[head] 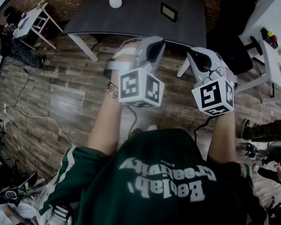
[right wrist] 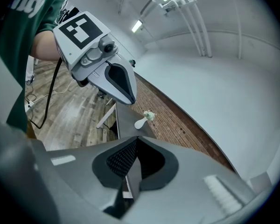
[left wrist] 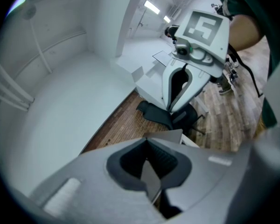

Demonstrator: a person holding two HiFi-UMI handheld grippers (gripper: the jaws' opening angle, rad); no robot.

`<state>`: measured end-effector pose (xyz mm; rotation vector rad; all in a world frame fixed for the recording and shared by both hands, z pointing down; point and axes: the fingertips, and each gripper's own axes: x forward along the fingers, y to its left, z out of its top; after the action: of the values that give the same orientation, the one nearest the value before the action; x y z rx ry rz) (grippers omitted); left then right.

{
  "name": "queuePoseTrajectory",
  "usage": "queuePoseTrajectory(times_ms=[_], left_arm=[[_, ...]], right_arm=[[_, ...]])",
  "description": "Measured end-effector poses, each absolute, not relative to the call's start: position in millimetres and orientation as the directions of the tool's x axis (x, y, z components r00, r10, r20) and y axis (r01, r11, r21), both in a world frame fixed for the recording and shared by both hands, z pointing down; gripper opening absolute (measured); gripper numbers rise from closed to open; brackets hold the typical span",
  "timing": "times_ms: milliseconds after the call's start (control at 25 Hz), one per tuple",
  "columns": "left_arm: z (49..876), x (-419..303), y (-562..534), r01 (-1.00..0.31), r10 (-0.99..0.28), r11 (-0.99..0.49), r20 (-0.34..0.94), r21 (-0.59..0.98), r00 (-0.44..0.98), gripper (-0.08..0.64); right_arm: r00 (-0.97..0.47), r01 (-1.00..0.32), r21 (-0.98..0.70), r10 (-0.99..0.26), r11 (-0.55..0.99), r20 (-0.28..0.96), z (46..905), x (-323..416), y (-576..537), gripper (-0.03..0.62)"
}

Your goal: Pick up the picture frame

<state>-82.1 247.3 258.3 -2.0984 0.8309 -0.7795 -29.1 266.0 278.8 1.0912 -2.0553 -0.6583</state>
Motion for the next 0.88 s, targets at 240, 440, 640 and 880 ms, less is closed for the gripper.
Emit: queuePoseTrajectory(times_ms=[240, 440, 640, 880], left_arm=[[260, -82, 238, -0.307, -0.752, -0.524, 0.263, -0.794, 0.604, 0.003], [267, -80, 220, -0.303, -0.752, -0.53, 0.275, -0.792, 0.599, 0.003], [271, -68, 195, -0.304, -0.752, -0.536, 0.282, -0.787, 0.596, 0.003], [278, -50, 161, -0.304, -0.748, -0.549, 0.295, -0.778, 0.595, 0.003]], right_arm=[[-0.392, -0.501, 0.698, -0.853, 0.511, 0.344, 281, -26, 258, 0.006], [-0.396, -0.503, 0.691, -0.849, 0.519, 0.35, 288, -24, 240, 0.006], [-0.41, -0.523, 0.668, -0.843, 0.53, 0.348, 291, -13, 215, 0.006], [-0.413, -0.545, 0.642, -0.839, 0.54, 0.355, 300, 5, 182, 0.006]])
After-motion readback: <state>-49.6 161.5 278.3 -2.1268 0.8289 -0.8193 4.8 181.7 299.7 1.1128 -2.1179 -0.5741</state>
